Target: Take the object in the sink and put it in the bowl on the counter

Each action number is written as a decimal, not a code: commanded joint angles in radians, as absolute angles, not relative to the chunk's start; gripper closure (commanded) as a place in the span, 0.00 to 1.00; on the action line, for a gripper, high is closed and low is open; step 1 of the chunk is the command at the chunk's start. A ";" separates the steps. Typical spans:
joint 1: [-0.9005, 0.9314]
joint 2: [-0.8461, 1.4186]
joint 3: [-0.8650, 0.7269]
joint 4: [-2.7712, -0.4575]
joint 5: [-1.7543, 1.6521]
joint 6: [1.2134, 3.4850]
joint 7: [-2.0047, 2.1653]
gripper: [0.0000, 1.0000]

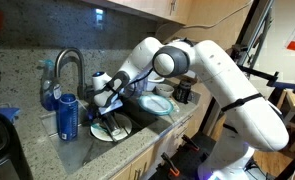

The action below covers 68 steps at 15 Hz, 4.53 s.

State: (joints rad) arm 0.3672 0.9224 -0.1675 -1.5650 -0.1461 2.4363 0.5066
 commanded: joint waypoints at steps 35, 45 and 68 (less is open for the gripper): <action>0.377 0.539 -0.133 -1.791 -0.201 2.379 0.593 0.39; 0.404 0.420 -0.081 -1.830 -0.250 2.215 0.794 0.39; 0.357 0.428 -0.013 -1.836 -0.253 2.187 0.857 0.14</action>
State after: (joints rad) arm 0.3814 0.4282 -0.0405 -1.8382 -0.2402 2.1914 0.8486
